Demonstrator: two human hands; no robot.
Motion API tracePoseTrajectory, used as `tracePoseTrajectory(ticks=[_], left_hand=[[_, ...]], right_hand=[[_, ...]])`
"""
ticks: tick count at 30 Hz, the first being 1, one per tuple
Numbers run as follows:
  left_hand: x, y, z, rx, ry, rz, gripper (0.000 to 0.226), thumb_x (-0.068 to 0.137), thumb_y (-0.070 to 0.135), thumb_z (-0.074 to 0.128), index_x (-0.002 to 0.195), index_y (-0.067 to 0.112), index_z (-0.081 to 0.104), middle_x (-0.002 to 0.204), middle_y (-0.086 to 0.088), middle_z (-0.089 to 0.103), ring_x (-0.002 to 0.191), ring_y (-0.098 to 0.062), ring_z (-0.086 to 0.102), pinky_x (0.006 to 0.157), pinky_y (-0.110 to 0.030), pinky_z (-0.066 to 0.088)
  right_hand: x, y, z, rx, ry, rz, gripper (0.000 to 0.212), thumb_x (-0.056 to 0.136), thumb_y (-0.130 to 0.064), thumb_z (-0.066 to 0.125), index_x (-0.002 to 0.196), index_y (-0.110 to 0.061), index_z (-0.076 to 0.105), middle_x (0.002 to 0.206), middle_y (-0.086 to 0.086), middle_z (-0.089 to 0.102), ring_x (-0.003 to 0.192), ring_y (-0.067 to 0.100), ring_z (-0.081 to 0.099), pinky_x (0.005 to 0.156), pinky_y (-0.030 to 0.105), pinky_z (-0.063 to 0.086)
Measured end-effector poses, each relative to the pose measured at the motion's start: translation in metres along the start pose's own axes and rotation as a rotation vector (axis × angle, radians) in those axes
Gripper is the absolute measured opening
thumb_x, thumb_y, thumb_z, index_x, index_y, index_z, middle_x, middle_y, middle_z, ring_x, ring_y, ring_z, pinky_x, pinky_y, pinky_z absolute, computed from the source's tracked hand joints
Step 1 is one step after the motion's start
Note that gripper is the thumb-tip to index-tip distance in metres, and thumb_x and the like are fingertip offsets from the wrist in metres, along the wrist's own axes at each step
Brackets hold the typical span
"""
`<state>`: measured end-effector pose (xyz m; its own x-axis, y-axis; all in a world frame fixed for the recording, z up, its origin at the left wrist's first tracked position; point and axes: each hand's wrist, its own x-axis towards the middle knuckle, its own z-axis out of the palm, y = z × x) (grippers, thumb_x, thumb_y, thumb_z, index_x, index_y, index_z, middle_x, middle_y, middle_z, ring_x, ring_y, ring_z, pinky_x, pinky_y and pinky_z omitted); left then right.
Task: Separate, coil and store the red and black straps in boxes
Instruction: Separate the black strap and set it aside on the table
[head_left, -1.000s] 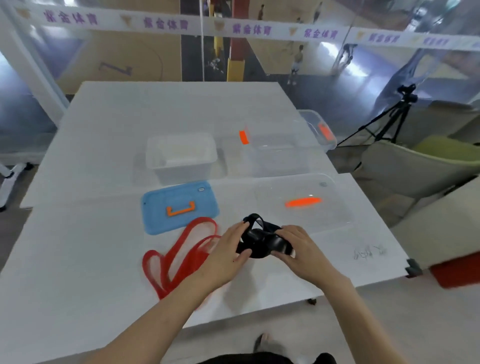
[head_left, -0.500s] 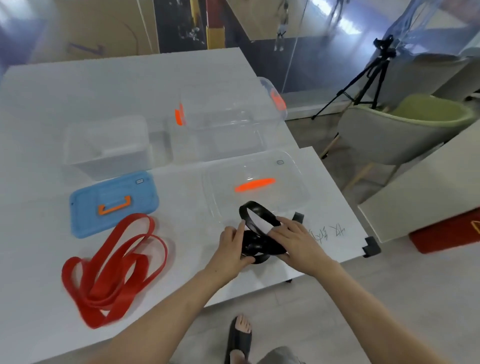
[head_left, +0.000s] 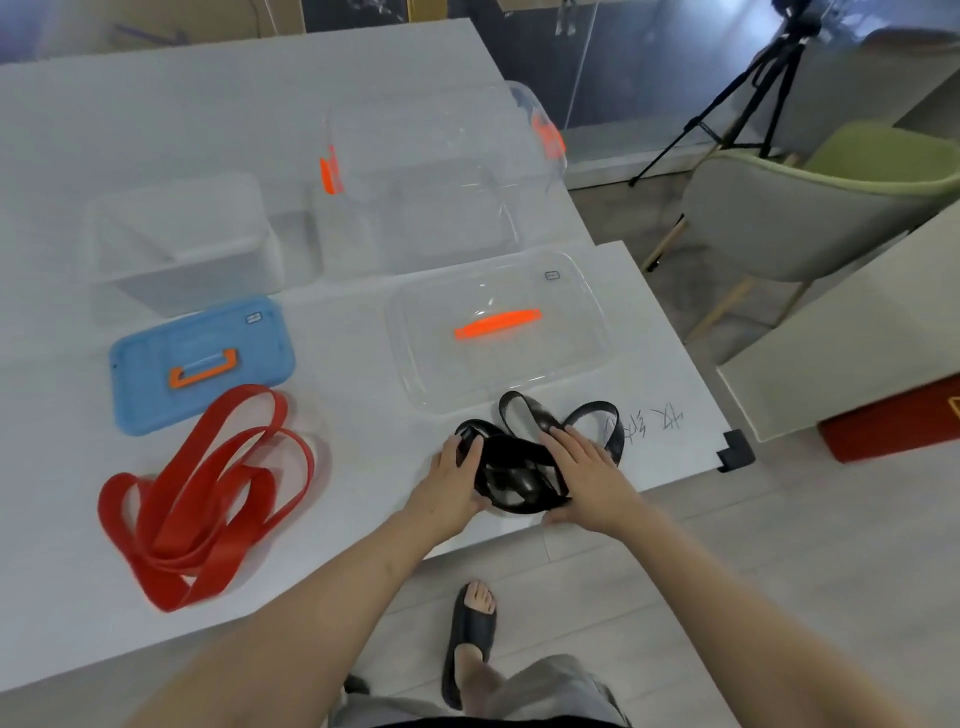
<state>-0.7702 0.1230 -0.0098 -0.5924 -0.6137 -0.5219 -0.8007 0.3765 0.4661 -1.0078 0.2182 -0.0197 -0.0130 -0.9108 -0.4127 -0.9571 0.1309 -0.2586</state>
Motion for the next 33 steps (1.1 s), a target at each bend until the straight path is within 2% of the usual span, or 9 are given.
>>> tracePoseTrajectory(ticks=[7, 11, 18, 21, 24, 28, 33], left_hand=[[-0.006, 0.004, 0.002, 0.033, 0.015, 0.017, 0.092, 0.101, 0.04, 0.061, 0.167, 0.026, -0.001, 0.173, -0.013, -0.011, 0.159, -0.038, 0.008, 0.124, -0.048, 0.033], [-0.005, 0.003, 0.004, 0.088, 0.03, -0.012, 0.089, 0.102, 0.042, 0.059, 0.166, 0.028, -0.001, 0.172, -0.016, -0.013, 0.16, -0.04, 0.002, 0.125, -0.053, 0.029], [-0.001, 0.006, 0.001, 0.048, 0.029, -0.031, 0.082, 0.106, 0.039, 0.052, 0.166, 0.027, -0.001, 0.173, -0.015, -0.012, 0.16, -0.037, 0.004, 0.123, -0.052, 0.033], [-0.002, 0.006, -0.001, 0.035, 0.036, -0.028, 0.081, 0.106, 0.038, 0.052, 0.167, 0.026, 0.0, 0.173, -0.015, -0.007, 0.16, -0.036, 0.007, 0.122, -0.051, 0.033], [-0.004, 0.005, -0.004, 0.021, 0.033, -0.021, 0.078, 0.107, 0.039, 0.05, 0.167, 0.024, 0.002, 0.173, -0.014, 0.0, 0.159, -0.036, 0.012, 0.122, -0.05, 0.034], [-0.011, 0.0, -0.013, 0.017, 0.08, -0.01, 0.071, 0.106, 0.04, 0.047, 0.166, 0.025, 0.011, 0.17, -0.008, 0.018, 0.155, -0.03, 0.026, 0.115, -0.047, 0.042], [-0.038, -0.026, -0.027, 0.015, 0.18, -0.058, 0.064, 0.109, 0.041, 0.04, 0.165, 0.026, 0.012, 0.173, -0.009, 0.015, 0.159, -0.029, 0.019, 0.121, -0.047, 0.036]], right_hand=[[-0.003, -0.014, -0.002, -0.057, 0.051, 0.064, 0.145, 0.062, -0.078, 0.081, 0.167, -0.029, -0.006, 0.177, 0.007, 0.004, 0.165, 0.031, 0.0, 0.132, 0.054, 0.014], [-0.001, -0.021, -0.006, -0.051, 0.08, 0.085, 0.144, 0.062, -0.078, 0.08, 0.166, -0.032, -0.008, 0.177, 0.01, -0.003, 0.164, 0.033, -0.001, 0.131, 0.056, 0.015], [0.0, -0.028, -0.013, 0.006, 0.106, 0.052, 0.106, 0.078, -0.074, 0.061, 0.165, -0.032, 0.016, 0.176, 0.006, 0.012, 0.164, 0.033, 0.011, 0.129, 0.054, 0.021], [-0.002, -0.032, -0.015, 0.044, 0.098, 0.059, 0.093, 0.087, -0.068, 0.06, 0.163, -0.03, 0.024, 0.176, 0.007, 0.014, 0.164, 0.031, 0.011, 0.129, 0.053, 0.02], [-0.003, -0.035, -0.017, 0.056, 0.128, 0.052, 0.085, 0.09, -0.066, 0.055, 0.162, -0.03, 0.028, 0.175, 0.007, 0.018, 0.163, 0.03, 0.012, 0.129, 0.052, 0.02], [-0.005, -0.041, -0.02, 0.063, 0.172, 0.052, 0.079, 0.093, -0.067, 0.052, 0.161, -0.031, 0.033, 0.173, 0.006, 0.026, 0.162, 0.031, 0.018, 0.127, 0.052, 0.024], [0.001, -0.067, -0.03, 0.031, 0.299, -0.011, 0.065, 0.097, -0.058, 0.055, 0.151, -0.022, 0.05, 0.164, 0.011, 0.044, 0.157, 0.034, 0.033, 0.122, 0.053, 0.033]])
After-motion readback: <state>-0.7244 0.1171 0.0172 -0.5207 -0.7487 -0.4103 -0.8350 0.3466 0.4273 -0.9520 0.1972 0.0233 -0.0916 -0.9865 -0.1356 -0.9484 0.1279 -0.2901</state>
